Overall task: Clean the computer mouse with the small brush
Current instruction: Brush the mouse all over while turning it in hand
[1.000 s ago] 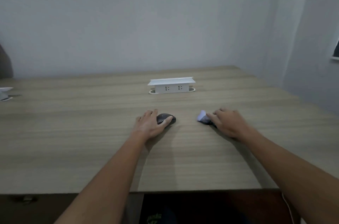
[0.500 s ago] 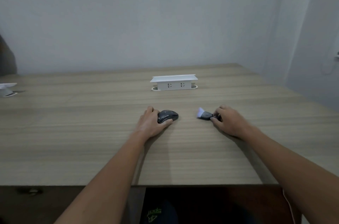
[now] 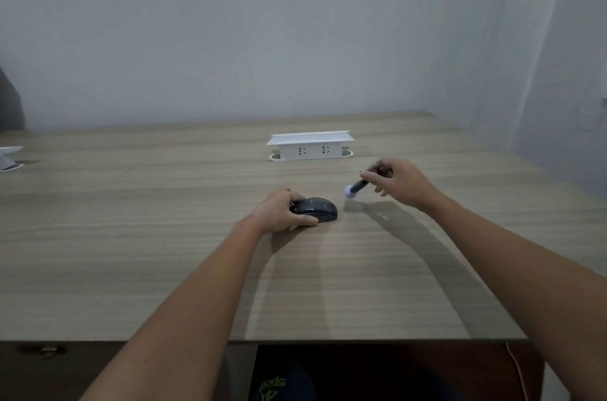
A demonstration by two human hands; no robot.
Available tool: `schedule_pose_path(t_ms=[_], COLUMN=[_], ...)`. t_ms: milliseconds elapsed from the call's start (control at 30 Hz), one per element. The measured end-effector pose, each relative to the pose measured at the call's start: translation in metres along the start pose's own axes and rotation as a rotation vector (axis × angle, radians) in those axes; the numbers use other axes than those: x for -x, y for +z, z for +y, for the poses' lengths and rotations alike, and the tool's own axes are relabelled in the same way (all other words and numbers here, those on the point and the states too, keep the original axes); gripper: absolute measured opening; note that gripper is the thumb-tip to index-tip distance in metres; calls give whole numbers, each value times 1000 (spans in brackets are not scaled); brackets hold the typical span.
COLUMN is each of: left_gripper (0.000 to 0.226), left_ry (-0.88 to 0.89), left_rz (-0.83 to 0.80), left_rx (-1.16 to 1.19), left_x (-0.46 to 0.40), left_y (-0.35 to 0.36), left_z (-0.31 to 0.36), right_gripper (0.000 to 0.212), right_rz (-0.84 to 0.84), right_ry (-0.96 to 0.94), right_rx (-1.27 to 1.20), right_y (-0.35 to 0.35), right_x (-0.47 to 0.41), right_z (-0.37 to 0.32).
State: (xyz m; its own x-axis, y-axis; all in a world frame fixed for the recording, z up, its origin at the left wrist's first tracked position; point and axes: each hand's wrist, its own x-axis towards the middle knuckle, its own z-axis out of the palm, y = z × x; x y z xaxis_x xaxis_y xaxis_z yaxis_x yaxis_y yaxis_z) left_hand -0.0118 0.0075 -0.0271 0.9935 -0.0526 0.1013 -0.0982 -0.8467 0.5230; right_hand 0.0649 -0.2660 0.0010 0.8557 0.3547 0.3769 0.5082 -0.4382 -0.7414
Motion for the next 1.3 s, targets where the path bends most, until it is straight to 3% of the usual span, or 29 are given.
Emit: schedule_pose_path(t_ms=[367,600,1000,1167,1300], left_gripper=[19,28,41,45,42], left_ry=[80,70,64,58,64], left_rz=[-125,-160,-158,-156,-152], left_rx=[48,36,86,88,64], left_x=[-20,-27,-32,-34,-33], left_y=[-6,-10,-8,-8,-9], left_z=[-4,-3,-9,-9,-7], right_gripper=[24,24,24,19,22], right_rz=[-189,-321,-266,-245,-211], right_ry=[19,75,59,30,-13], right_rx=[-165,-239,-160,91,-14], right_y=[5,7,18,12,17], right_x=[-22,-25,-27,-33,-38], right_z=[-27,-29,-20,-22,-32])
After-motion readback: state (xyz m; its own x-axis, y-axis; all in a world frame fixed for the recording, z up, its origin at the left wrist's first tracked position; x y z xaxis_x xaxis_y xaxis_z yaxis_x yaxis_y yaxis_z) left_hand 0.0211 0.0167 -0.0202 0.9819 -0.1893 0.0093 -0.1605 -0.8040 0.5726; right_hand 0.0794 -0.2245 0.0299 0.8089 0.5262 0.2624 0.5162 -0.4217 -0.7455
